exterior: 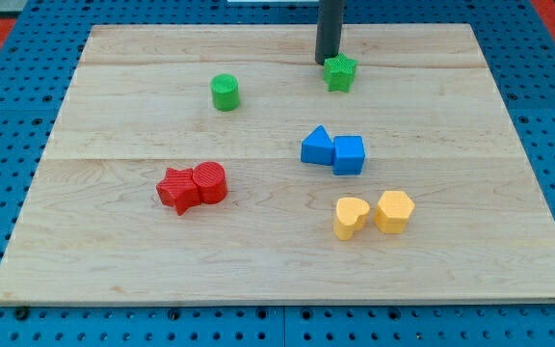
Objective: Slide the blue triangle to the center left
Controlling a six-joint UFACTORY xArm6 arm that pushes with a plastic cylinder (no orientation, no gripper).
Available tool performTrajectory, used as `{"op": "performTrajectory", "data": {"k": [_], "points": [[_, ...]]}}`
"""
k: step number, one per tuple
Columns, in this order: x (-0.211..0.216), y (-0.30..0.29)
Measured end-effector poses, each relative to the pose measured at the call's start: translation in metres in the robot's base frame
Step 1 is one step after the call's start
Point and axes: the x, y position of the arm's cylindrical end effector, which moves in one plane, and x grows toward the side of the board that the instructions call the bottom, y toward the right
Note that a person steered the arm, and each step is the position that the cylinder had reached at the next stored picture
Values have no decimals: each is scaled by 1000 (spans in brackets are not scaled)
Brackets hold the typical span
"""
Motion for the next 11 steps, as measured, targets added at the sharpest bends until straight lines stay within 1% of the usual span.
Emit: {"op": "performTrajectory", "data": {"k": [1, 2, 3, 4, 5, 6, 7, 8, 9, 10, 11], "points": [[-36, -23], [-21, 70], [25, 165], [112, 167], [158, 96], [170, 9], [173, -94], [171, -160], [169, -206], [173, -188], [162, -145]]}}
